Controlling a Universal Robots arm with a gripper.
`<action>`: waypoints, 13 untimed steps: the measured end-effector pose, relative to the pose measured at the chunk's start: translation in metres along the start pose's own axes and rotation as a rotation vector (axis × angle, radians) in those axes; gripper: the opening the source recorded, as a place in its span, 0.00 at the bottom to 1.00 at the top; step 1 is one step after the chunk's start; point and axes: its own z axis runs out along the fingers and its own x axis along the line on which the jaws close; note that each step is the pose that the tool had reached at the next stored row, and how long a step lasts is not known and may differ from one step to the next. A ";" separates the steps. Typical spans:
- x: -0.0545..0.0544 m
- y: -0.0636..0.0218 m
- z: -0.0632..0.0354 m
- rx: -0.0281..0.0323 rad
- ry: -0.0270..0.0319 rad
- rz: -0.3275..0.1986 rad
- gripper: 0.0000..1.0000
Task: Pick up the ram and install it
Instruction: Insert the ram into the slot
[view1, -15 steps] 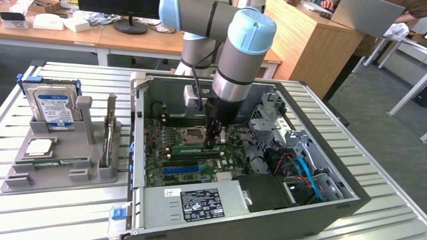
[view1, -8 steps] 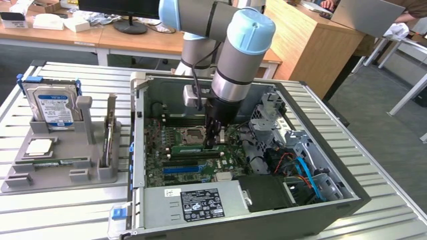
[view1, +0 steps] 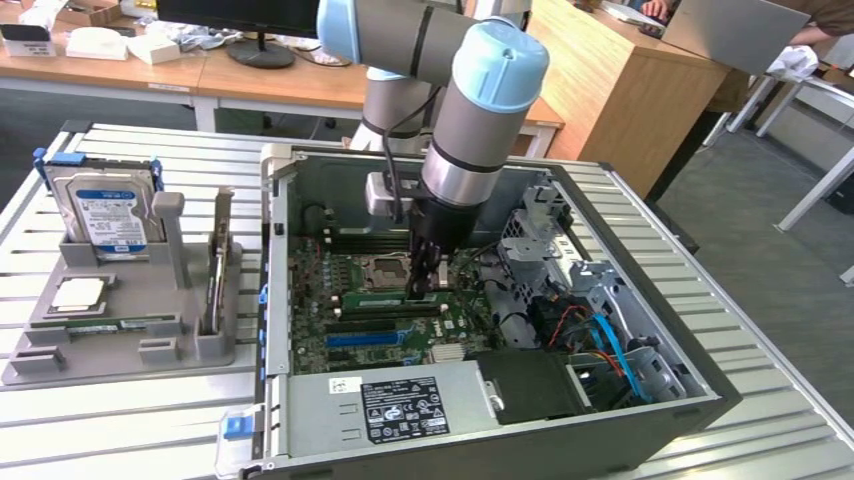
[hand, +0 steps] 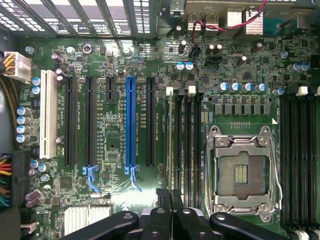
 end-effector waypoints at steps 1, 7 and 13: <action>0.000 0.0000 0.0004 0.0002 -0.0004 0.000 0.11; -0.002 0.0001 0.0009 0.0001 -0.0002 0.001 0.11; -0.002 0.0000 0.0025 0.0000 0.0001 0.001 0.11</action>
